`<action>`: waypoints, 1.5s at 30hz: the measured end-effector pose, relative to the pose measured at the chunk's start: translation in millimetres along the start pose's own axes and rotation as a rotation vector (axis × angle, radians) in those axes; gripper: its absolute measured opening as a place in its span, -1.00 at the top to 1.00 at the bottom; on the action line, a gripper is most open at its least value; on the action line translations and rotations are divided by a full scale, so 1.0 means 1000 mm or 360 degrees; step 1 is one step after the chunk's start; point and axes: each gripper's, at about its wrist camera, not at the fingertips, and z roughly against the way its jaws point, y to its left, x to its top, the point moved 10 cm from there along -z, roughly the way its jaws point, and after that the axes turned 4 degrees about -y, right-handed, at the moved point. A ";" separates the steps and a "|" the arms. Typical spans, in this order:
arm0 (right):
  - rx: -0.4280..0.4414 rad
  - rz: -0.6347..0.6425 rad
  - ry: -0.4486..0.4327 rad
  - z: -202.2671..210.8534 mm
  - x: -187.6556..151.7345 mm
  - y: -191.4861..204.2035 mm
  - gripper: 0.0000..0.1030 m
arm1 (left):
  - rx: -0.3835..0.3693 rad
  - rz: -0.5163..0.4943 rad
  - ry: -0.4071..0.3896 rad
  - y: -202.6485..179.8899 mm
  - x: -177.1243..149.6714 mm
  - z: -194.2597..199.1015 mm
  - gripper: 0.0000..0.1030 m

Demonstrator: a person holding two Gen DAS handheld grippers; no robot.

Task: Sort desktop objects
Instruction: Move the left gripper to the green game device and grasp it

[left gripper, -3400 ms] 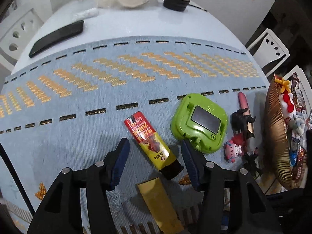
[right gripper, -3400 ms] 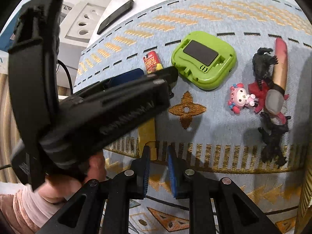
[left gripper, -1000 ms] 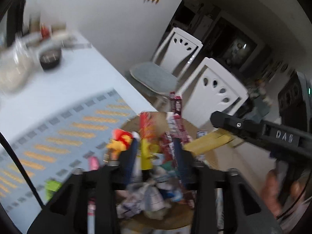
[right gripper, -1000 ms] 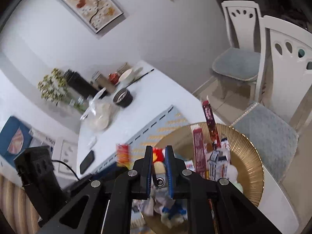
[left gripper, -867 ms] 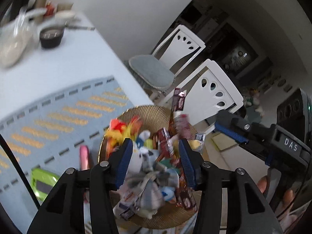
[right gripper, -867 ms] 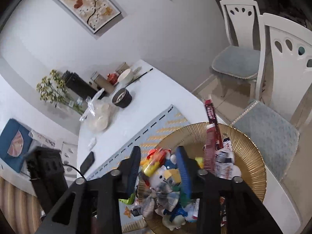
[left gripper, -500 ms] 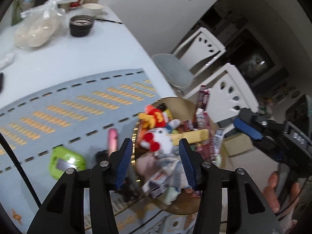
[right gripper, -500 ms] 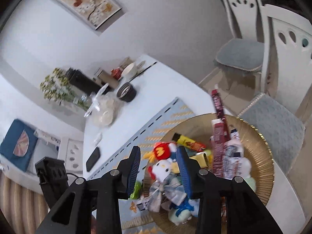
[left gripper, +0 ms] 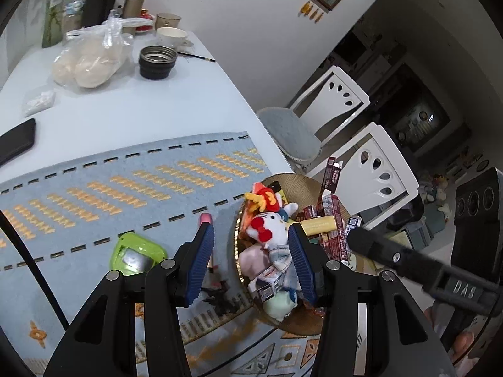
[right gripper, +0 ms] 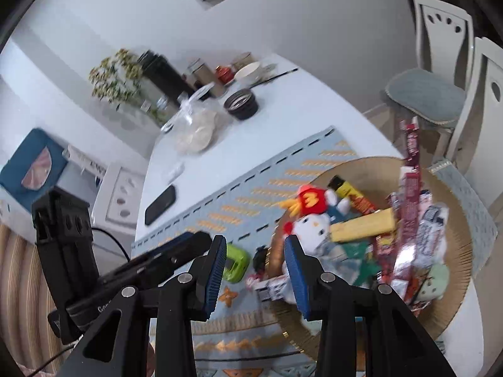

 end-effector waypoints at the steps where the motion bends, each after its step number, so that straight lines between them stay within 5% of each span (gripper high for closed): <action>1: 0.0008 0.0004 0.0014 -0.002 -0.004 0.004 0.27 | 0.0012 0.0023 -0.0002 0.005 0.000 0.002 0.09; 9: -0.0039 0.0227 0.0169 -0.029 -0.042 0.034 0.27 | 0.0150 0.0438 0.0055 0.109 -0.029 0.018 0.09; 13: -0.0014 0.0219 0.0247 -0.045 -0.053 0.039 0.27 | 0.0230 0.0519 0.0084 0.143 -0.045 0.019 0.09; 23: 0.0060 0.0296 0.0482 -0.086 -0.094 0.062 0.27 | 0.0250 0.0360 0.0196 0.147 -0.064 -0.036 -0.04; 31: 0.0049 0.0250 0.0537 -0.101 -0.099 0.052 0.27 | 0.0412 0.0074 0.0240 0.140 -0.060 -0.062 -0.04; 45: 0.0012 0.0231 0.0594 -0.108 -0.102 0.042 0.27 | 0.0482 -0.0079 0.0202 0.134 -0.056 -0.071 -0.12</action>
